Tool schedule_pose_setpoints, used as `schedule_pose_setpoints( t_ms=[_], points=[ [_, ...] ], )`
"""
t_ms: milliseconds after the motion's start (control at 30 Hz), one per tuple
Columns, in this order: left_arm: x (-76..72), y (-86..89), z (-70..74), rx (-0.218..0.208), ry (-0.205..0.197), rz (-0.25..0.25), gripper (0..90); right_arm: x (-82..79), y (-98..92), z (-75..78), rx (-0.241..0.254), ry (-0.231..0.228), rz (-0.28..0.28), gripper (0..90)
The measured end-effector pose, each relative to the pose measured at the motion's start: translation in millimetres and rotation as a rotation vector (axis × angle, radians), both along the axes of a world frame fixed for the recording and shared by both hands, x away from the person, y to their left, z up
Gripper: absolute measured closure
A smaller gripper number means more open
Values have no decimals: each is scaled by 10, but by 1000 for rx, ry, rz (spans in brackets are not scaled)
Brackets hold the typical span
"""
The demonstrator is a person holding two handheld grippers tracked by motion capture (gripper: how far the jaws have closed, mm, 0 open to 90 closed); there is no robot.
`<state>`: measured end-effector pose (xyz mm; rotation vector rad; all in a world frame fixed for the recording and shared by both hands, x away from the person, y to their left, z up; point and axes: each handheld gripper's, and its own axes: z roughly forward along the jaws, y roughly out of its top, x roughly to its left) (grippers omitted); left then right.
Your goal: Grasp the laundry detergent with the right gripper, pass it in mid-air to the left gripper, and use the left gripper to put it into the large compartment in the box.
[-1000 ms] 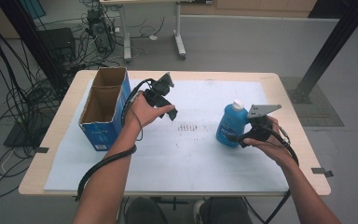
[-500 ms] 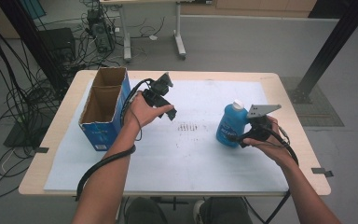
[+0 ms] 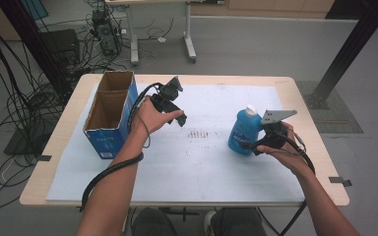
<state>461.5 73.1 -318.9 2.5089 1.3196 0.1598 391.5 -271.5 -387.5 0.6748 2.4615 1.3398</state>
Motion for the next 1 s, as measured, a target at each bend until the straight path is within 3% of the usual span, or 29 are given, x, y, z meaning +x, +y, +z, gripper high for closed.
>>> schedule_pose_setpoints(
  t_ms=[1000],
  points=[
    [6,-5,8,-1,-2,-2,60,-2,2,10,2,-13,-3,31]
  ],
)
